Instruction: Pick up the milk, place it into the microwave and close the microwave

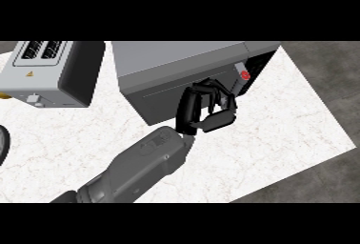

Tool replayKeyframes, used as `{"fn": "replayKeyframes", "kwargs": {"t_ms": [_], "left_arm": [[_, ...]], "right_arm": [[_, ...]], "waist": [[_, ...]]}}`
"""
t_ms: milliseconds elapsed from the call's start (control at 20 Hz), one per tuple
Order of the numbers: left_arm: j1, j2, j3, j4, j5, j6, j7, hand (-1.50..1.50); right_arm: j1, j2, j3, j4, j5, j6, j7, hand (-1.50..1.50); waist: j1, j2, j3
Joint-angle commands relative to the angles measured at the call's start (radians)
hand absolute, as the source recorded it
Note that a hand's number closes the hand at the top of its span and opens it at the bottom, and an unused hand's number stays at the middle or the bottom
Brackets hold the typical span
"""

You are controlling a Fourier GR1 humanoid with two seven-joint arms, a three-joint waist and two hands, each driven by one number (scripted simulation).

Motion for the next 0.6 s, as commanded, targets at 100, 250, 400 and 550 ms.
{"fn": "replayKeyframes", "kwargs": {"t_ms": [100, 250, 400, 550], "left_arm": [[-0.079, 0.0, 0.043, 0.099, 0.04, -0.016, 0.021, 1.5], [-0.085, 0.0, 0.034, 0.111, 0.04, -0.017, 0.007, 1.5], [-0.083, 0.0, 0.029, 0.111, 0.055, -0.026, 0.003, 1.5], [-0.094, 0.0, 0.029, 0.118, 0.062, -0.025, -0.005, 1.5]], "right_arm": [[-0.019, -0.023, 0.016, -0.021, -0.052, 0.033, 0.018, -1.5], [-0.012, -0.032, 0.018, -0.008, -0.08, 0.041, 0.031, -1.5], [-0.019, -0.051, 0.02, -0.013, -0.097, 0.054, 0.044, -1.5], [-0.016, -0.052, 0.017, -0.005, -0.114, 0.055, 0.047, -1.5]], "waist": [[-0.009, 0.012, -0.002], [-0.009, 0.015, 0.0], [-0.009, 0.016, -0.002], [-0.009, 0.016, 0.0]]}}
